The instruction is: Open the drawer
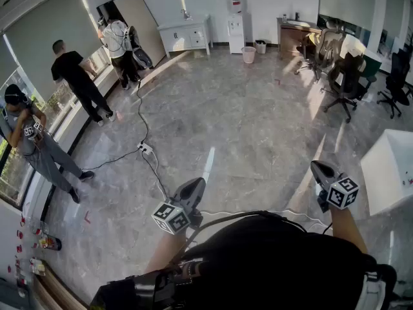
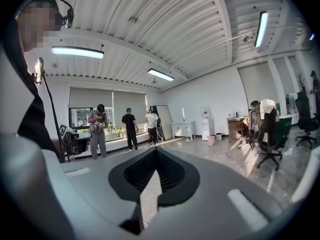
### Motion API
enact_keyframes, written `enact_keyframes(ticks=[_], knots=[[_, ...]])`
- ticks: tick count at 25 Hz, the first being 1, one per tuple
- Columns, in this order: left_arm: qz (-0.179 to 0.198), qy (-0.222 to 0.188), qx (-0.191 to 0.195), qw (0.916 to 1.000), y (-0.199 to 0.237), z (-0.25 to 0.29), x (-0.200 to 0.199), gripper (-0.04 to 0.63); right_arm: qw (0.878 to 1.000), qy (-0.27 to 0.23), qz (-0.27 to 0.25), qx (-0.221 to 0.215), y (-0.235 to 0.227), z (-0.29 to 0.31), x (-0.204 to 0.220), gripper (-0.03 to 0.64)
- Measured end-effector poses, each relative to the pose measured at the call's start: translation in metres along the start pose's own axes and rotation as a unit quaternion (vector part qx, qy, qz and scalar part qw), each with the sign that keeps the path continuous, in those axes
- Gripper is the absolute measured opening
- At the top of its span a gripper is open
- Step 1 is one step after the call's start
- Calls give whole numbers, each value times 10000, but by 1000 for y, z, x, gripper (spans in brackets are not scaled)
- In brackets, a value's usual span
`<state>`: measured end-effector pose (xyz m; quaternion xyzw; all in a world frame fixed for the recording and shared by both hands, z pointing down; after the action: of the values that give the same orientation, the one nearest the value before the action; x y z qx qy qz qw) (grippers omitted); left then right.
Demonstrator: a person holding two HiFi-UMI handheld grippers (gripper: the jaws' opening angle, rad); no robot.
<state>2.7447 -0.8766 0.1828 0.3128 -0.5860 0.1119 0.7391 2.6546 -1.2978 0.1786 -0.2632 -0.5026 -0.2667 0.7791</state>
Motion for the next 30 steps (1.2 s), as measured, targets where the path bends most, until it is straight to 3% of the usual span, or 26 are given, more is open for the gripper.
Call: enact_keyframes(ticks=[19,25,30], knots=[[-47,-66,15,10000,12,4,2,2,10000,32,-47,-18,-3,10,-2,0],[-128,-101,49,9999,19,1,5,0,9982,-34,587,-71,-11,16,0,2],[-207,-110,18,9997,33,-11,3,2,9976,26,691,-28,-3,25,1,2]])
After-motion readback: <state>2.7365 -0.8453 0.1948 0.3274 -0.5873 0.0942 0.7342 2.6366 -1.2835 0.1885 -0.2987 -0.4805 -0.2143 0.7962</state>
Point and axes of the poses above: the fingertips, and each gripper's own axes: z forward along the fingers, y to its left, x out of its underside, the point moved 4 cm from there along -z, backward along the fingers, and after that the axes turned 12 degrees about y, right-handed, at the moved point
